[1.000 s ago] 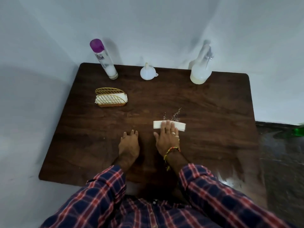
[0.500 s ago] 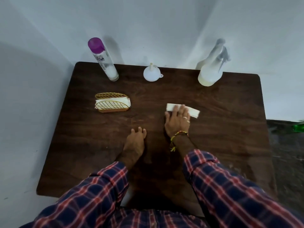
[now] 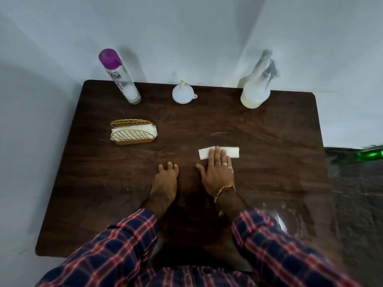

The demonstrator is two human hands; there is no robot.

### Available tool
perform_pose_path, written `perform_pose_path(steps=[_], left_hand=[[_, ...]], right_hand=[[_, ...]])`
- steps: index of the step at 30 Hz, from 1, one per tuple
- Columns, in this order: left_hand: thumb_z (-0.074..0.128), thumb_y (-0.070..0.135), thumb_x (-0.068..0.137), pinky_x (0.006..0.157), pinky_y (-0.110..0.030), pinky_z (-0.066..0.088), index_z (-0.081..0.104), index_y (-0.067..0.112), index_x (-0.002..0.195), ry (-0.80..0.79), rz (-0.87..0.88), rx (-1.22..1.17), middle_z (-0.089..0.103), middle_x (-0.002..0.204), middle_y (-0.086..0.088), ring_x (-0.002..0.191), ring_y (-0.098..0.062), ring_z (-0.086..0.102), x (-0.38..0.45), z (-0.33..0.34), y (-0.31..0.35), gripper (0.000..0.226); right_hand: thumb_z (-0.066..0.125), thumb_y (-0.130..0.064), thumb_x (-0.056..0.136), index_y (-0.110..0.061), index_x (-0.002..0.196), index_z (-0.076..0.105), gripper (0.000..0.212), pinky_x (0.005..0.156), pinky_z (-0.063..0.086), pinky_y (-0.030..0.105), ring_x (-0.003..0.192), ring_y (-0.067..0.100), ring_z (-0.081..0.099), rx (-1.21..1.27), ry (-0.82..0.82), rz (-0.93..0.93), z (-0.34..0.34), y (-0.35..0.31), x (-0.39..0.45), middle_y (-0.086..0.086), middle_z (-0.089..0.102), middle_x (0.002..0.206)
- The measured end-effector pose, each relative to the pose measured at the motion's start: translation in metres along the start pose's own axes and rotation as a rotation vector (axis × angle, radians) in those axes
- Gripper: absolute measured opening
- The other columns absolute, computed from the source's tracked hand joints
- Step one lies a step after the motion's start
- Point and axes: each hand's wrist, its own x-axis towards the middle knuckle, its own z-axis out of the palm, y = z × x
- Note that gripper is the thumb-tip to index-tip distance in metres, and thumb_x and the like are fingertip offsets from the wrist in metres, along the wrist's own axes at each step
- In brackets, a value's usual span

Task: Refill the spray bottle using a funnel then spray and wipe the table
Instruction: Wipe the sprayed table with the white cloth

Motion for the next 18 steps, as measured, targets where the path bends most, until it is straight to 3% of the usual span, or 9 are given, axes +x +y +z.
perform_pose_path(steps=[3,5,7,11,15,18], left_hand=[[0.04,-0.002,0.095,0.11,-0.044,0.037,0.011,0.018,0.154,0.006,0.01,0.013,0.006,0.162,-0.008,0.147,-0.037,0.012,0.002,0.0,-0.001,0.069],[0.04,-0.003,0.095,0.109,-0.044,0.037,0.011,0.018,0.154,0.006,0.005,0.003,0.005,0.163,-0.007,0.147,-0.037,0.012,0.003,0.0,-0.002,0.069],[0.04,-0.002,0.095,0.109,-0.044,0.037,0.011,0.018,0.154,0.018,-0.006,0.0,0.005,0.163,-0.007,0.147,-0.038,0.011,0.002,0.002,0.0,0.069],[0.041,-0.001,0.095,0.108,-0.044,0.037,0.012,0.017,0.154,0.022,-0.01,0.004,0.006,0.162,-0.008,0.147,-0.038,0.011,0.0,0.001,0.001,0.069],[0.039,0.007,0.098,0.108,-0.044,0.037,0.016,0.019,0.154,0.064,0.01,-0.029,0.01,0.162,-0.009,0.146,-0.038,0.015,-0.003,0.002,-0.002,0.062],[0.042,0.006,0.095,0.11,-0.042,0.035,0.014,0.021,0.154,0.06,0.016,-0.044,0.008,0.162,-0.006,0.147,-0.036,0.013,-0.004,0.004,-0.005,0.068]], right_hand=[[0.022,-0.05,0.096,0.005,0.147,0.03,0.076,0.115,0.027,0.053,0.141,0.043,0.031,0.077,0.086,0.189,-0.002,0.012,-0.003,0.029,0.033,0.151],[0.025,-0.047,0.1,0.004,0.15,0.017,0.072,0.12,0.015,0.05,0.146,0.041,0.019,0.149,0.055,0.345,-0.018,0.021,0.031,0.027,0.019,0.157],[0.026,-0.046,0.102,0.004,0.151,0.011,0.072,0.121,0.009,0.048,0.147,0.04,0.012,0.172,0.033,0.383,-0.037,0.018,0.067,0.025,0.012,0.159],[0.026,-0.045,0.102,0.006,0.151,0.009,0.073,0.12,0.011,0.051,0.146,0.043,0.013,0.108,0.002,0.21,-0.04,-0.03,0.083,0.029,0.011,0.158],[0.025,-0.046,0.102,0.004,0.152,0.009,0.072,0.12,0.007,0.052,0.147,0.043,0.008,0.042,-0.13,-0.066,-0.005,-0.066,0.008,0.027,0.007,0.159],[0.03,-0.049,0.092,0.007,0.14,0.041,0.074,0.11,0.033,0.057,0.134,0.048,0.04,0.04,-0.139,-0.02,0.011,-0.033,-0.038,0.032,0.041,0.144]])
